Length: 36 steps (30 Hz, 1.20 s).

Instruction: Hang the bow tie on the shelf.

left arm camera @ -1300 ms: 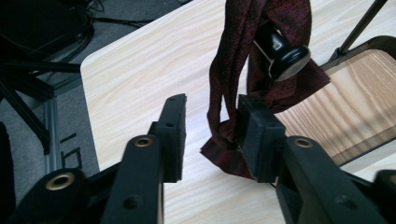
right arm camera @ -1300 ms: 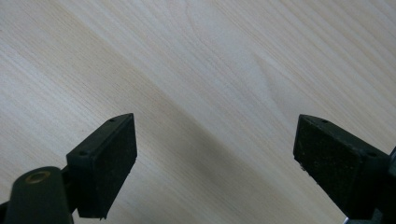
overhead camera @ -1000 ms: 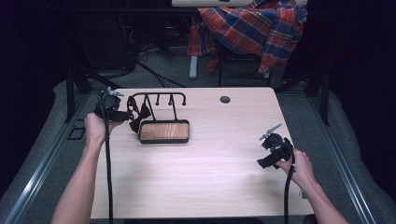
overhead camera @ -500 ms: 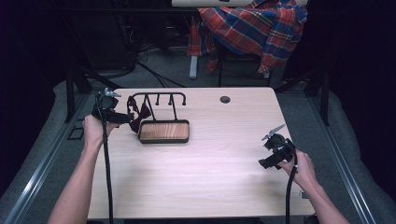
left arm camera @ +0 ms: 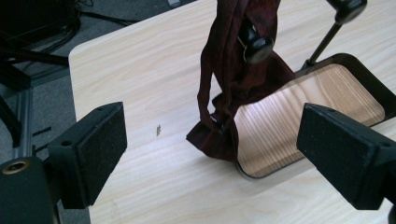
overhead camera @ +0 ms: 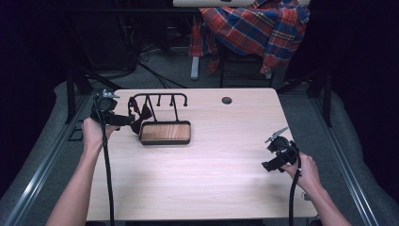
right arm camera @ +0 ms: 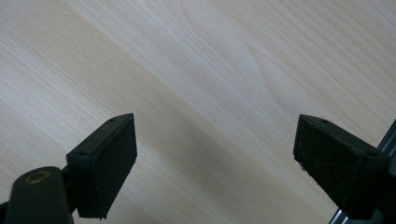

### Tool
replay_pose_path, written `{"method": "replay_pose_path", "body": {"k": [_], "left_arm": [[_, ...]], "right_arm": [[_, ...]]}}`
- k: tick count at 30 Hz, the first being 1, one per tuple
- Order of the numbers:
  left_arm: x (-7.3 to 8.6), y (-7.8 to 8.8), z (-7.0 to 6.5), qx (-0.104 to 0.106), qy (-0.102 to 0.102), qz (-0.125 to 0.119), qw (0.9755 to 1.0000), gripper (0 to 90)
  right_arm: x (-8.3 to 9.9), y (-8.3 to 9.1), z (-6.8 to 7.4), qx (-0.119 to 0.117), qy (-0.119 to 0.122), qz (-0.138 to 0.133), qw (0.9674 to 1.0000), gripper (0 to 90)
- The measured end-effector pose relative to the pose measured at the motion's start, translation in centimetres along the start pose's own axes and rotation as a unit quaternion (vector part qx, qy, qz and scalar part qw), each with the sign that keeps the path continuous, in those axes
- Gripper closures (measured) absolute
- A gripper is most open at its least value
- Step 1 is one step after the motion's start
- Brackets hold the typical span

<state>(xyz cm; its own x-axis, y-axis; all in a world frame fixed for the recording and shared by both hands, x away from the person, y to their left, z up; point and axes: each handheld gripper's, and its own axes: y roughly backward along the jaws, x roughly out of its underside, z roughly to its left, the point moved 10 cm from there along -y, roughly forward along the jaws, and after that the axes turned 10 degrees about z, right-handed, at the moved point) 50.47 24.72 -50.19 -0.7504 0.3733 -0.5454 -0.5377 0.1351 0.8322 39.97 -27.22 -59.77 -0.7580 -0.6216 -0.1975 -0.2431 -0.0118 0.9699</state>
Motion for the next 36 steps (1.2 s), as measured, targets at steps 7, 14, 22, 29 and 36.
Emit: {"method": "replay_pose_path", "body": {"k": [7, 14, 22, 29, 36], "left_arm": [[1.3, 1.0, -0.2, -0.023, 0.009, 0.018, 0.9995, 5.5], [3.3, 2.7, -1.6, -0.022, 0.004, 0.023, 0.9995, 4.4], [6.6, 2.9, -3.7, -0.006, -0.007, 0.042, 0.9991, 3.9], [9.9, 2.2, -5.4, 0.004, -0.011, 0.073, 0.9973, 0.9], [12.0, 2.3, -6.7, 0.002, -0.028, 0.085, 0.996, 0.1]], "right_arm": [[0.0, 0.1, 0.3, 0.002, 0.0, 0.001, 1.0, 13.1], [-0.1, 0.1, 0.6, 0.001, 0.005, 0.003, 1.0, 13.1], [0.0, 0.0, 0.8, 0.007, 0.011, 0.007, 0.9999, 13.1], [-0.1, -0.3, 1.2, 0.007, 0.014, 0.006, 0.9999, 13.1], [-0.1, -0.4, 1.2, 0.009, 0.026, 0.017, 0.9995, 13.1]]}}
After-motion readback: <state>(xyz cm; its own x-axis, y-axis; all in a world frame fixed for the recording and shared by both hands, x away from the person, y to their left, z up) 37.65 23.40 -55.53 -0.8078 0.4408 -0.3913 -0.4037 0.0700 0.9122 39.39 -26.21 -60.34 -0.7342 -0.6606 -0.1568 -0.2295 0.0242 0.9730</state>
